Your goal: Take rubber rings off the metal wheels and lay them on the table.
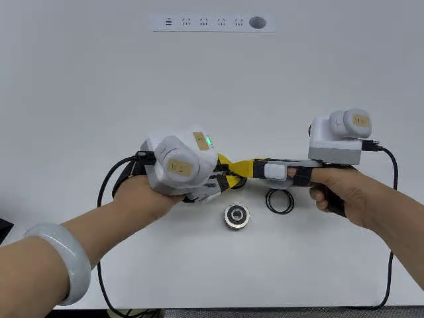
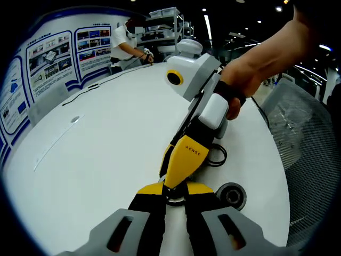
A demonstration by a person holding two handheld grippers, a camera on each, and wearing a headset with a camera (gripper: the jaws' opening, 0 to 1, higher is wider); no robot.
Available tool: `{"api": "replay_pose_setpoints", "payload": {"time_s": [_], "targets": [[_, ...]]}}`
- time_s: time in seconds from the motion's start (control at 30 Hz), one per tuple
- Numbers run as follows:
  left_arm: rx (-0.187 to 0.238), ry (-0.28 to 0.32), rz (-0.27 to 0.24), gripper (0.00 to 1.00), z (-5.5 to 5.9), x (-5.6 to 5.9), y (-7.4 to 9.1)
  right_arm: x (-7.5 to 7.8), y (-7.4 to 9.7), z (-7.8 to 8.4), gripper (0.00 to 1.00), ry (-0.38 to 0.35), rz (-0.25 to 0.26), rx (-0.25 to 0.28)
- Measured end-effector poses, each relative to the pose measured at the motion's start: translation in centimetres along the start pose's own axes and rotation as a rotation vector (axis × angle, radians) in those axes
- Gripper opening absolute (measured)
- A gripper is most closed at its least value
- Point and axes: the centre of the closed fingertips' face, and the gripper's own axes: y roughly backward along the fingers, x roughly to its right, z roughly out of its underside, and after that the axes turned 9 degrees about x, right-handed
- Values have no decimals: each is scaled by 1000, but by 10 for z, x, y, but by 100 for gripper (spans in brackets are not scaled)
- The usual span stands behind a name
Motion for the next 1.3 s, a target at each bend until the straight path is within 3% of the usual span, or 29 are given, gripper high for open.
{"api": "replay_pose_setpoints", "payload": {"time_s": [0.47,0.63,1.3], "targets": [[0,-2,0,13,0,0,0,-5,11,7,37,-3,-23,-46],[0,-2,0,13,0,0,0,-10,16,10,34,-10,-34,-60],[1,1,-2,13,1,0,0,-11,23,12,33,0,-30,-49]]}}
